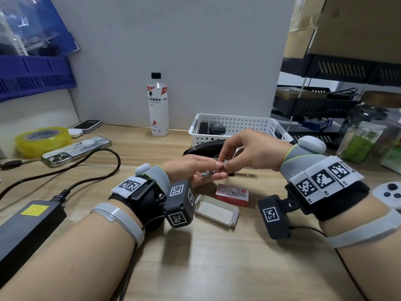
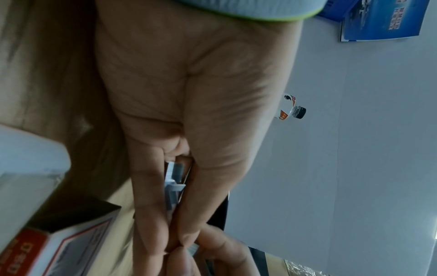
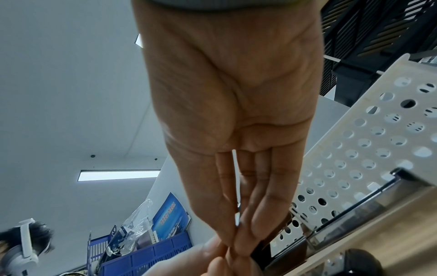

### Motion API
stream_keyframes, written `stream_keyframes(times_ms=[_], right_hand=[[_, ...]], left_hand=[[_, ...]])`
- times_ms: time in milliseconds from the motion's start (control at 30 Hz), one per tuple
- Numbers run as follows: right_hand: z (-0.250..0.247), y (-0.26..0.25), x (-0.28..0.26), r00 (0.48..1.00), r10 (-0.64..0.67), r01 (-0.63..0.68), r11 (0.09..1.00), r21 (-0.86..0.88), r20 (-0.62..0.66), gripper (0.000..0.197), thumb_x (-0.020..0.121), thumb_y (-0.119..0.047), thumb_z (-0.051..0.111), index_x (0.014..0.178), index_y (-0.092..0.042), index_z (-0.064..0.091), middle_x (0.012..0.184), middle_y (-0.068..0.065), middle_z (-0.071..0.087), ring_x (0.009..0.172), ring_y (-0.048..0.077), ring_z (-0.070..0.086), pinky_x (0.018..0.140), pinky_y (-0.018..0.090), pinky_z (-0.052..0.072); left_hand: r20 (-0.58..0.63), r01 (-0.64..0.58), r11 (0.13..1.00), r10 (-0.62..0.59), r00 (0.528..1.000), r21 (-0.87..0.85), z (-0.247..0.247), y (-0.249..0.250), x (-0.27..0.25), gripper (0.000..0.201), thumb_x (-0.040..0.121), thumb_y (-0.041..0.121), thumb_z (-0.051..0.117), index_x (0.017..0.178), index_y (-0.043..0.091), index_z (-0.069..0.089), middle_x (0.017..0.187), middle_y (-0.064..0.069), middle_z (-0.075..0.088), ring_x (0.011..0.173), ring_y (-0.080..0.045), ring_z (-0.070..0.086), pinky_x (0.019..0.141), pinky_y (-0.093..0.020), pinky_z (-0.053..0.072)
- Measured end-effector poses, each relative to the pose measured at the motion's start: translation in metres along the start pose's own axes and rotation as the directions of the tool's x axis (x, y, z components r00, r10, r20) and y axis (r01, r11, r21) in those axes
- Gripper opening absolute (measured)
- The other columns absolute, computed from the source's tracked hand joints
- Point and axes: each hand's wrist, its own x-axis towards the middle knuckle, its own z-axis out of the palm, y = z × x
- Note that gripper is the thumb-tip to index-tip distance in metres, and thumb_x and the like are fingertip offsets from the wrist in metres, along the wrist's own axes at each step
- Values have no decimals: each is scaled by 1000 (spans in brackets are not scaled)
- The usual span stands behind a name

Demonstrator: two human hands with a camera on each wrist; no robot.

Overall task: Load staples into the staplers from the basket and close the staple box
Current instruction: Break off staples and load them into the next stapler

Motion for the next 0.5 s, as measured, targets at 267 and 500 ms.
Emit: stream_keyframes(times_ms=[267,500], right_hand=[[0,6,1,999,26,-25,998,54,-28,11,79,-8,77,90,-9,75,82,8,76,53,0,63,49,7,44],[-4,11,2,994,36,-34,999,23,-100,3,77,-27,82,79,-25,80,74,-4,76,62,0,64,59,15,48]], left_hand=[[41,-26,998,28,999,-49,-1,-2,-1,26,96,-5,52,119,-15,59,109,-27,70,91,-26,74,71,-21,60],[64,-70,993,76,995,-92,-2,-3,0,30,94,-9,51,123,-17,57,119,-32,64,100,-30,71,83,-25,59]])
